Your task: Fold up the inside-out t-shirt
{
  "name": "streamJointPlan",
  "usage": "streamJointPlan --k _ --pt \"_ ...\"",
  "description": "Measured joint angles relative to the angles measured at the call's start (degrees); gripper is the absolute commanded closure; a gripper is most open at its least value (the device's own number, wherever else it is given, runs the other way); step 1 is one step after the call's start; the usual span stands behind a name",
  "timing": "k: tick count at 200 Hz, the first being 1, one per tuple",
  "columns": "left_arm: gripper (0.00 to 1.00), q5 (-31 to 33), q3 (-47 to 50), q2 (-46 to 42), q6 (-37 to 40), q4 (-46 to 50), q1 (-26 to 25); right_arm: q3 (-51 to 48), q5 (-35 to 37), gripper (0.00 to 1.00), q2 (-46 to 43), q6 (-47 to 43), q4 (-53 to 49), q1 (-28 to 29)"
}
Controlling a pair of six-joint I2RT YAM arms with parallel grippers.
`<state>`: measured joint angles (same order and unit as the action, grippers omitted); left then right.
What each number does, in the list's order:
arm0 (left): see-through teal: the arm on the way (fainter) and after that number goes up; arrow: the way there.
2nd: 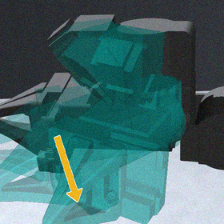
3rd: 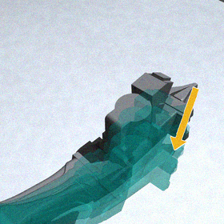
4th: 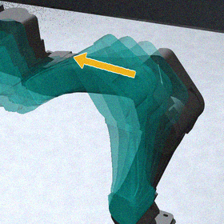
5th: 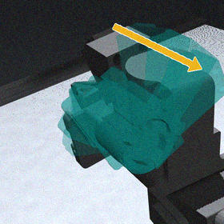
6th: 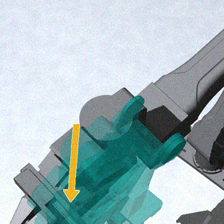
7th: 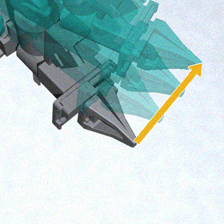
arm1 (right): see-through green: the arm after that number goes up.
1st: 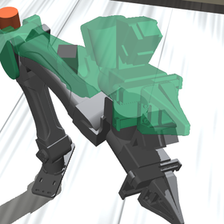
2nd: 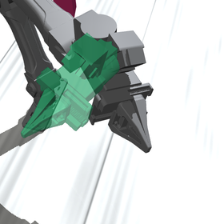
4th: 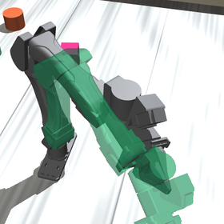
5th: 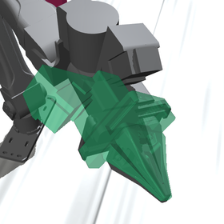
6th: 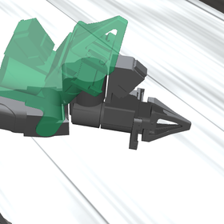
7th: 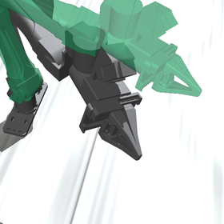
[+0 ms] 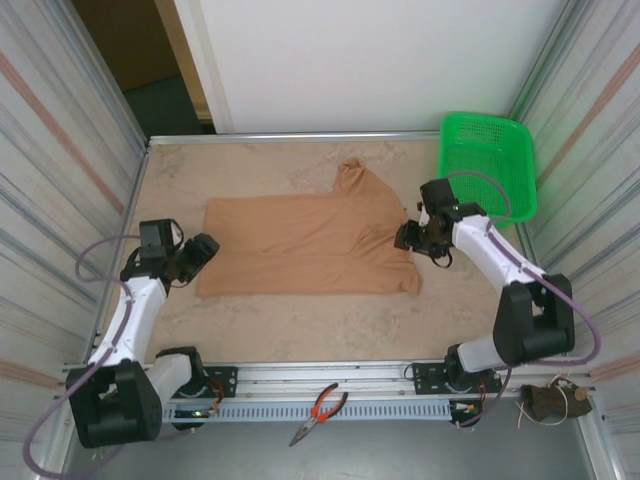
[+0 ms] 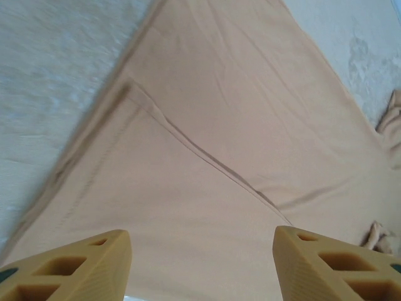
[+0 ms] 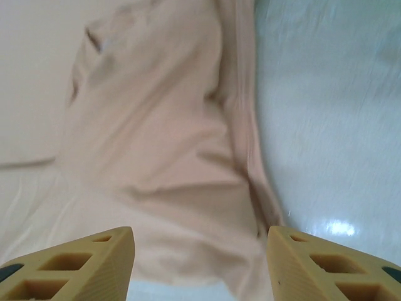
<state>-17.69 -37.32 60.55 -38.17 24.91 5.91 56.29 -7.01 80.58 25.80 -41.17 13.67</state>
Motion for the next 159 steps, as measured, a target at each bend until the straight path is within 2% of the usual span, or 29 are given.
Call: streamJointPlan --k 34,51,57,75,93,129,159 --pt "0.38 -3.9 0.5 8.7 0.9 -4.8 -0.5 -8.9 1.4 0.47 -1.9 3.8 0.4 2.3" --pt "0.38 -4.6 1.0 11.2 1.1 -6.8 -0.5 -10.9 2.4 0.53 -1.8 5.2 0.9 2.3" --pt "0.38 -4.7 1.5 11.7 1.1 -7.6 -0.5 -11.1 2.7 0.58 -1.5 5.5 1.1 2.3" --pt "0.38 -4.8 3.1 12.0 1.0 -8.7 -0.5 -11.4 3.8 0.82 -0.9 6.8 2.6 2.4" --pt "0.38 -4.1 4.9 11.5 0.6 -8.6 -0.5 -12.4 4.4 1.0 -1.1 7.7 3.7 2.5" --pt "0.38 -0.5 9.4 5.2 -1.4 -4.6 -0.4 -17.3 5.4 1.0 -7.1 10.6 3.0 2.8" --pt "0.38 1.9 14.6 -7.4 -5.0 1.5 -0.4 -20.3 5.7 1.0 -14.8 13.1 1.1 3.3"
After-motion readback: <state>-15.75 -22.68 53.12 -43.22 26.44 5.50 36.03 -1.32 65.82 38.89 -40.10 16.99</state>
